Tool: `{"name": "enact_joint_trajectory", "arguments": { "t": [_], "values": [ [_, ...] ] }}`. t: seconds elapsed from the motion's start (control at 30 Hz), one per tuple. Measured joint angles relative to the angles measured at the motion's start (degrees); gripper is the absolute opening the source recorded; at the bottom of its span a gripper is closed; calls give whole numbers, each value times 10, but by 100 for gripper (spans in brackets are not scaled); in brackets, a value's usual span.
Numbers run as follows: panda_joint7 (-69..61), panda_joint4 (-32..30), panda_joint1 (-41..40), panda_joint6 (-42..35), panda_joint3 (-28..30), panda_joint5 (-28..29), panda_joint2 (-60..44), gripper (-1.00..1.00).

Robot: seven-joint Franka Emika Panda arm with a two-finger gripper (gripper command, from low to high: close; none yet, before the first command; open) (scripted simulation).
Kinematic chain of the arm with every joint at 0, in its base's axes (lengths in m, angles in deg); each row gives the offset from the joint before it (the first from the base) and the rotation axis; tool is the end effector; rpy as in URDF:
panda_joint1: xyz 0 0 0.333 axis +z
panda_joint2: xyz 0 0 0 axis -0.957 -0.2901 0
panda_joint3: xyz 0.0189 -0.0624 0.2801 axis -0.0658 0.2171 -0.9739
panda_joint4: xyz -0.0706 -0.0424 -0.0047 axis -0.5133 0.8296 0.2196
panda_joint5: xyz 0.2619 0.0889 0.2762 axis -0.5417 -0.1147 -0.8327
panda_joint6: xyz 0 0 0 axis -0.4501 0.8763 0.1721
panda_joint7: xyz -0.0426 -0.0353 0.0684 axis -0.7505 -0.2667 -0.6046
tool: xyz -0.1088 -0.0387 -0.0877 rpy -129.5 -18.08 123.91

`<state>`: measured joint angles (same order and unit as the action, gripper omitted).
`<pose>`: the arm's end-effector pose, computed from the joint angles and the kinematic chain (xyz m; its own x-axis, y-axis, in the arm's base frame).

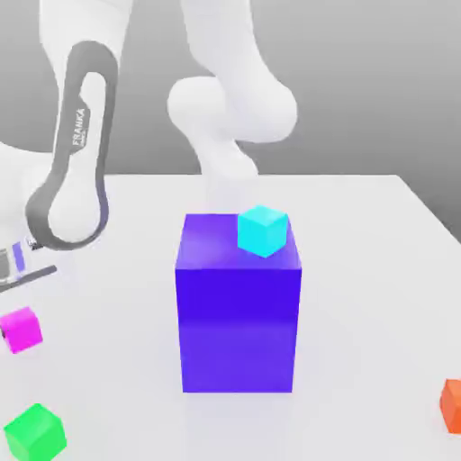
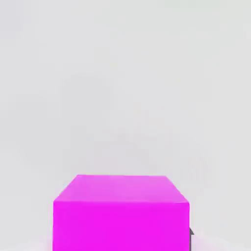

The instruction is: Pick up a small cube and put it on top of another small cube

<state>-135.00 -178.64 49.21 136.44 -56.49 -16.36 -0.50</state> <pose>0.3241 -0.3231 0.1312 0.9988 0.0494 -0.0008 0.0494 -0.9988 -0.0020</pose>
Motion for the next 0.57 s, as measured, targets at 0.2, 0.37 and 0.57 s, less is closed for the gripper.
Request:
{"name": "enact_joint_trajectory", "arguments": {
  "t": [0.2, 0.37, 0.57],
  "values": [
    [-110, 79, 30, -67, -53, 46, -6, -100],
    [-199, 136, 49, -96, -98, 64, -32, -100],
    [-216, 144, 42, -49, -113, 50, -88, 100]
  ]
}}
